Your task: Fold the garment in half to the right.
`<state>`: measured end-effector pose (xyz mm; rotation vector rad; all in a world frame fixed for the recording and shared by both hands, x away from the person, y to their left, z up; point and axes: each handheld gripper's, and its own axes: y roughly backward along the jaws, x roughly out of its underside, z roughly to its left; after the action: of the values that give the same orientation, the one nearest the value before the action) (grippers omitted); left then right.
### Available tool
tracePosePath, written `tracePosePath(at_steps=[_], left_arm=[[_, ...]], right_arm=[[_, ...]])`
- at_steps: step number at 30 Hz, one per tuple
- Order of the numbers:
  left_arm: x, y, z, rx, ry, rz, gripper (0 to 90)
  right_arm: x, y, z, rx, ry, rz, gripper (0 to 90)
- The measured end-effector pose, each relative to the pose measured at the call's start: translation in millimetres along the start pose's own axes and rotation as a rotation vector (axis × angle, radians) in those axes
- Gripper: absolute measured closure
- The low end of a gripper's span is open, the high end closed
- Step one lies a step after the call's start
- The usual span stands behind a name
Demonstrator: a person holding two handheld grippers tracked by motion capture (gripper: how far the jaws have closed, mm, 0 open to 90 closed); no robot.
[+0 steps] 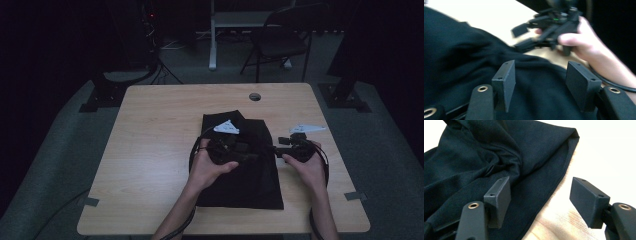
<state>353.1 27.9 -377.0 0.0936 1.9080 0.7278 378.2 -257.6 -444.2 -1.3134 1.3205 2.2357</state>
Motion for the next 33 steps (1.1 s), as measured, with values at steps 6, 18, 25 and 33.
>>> tracePosePath(at_steps=[6,18,25,33], left_arm=[[9.7,8.4,21.1,-0.139,0.011,-0.017,40.6],[16.8,3.4,46.7,-0.29,0.036,-0.062,39.0],[10.7,-7.8,52.9,-0.266,0.076,-0.047,47.4],[-0.2,-16.0,51.3,-0.217,0.114,-0.001,84.7]], right_arm=[[0.0,-0.6,0.5,-0.001,0.003,0.006,32.1],[0.1,-1.2,0.7,-0.004,0.003,0.007,32.0],[0.1,-1.7,1.1,-0.006,0.005,0.009,31.9],[-0.1,-0.6,1.4,-0.008,0.0,0.007,31.8]])
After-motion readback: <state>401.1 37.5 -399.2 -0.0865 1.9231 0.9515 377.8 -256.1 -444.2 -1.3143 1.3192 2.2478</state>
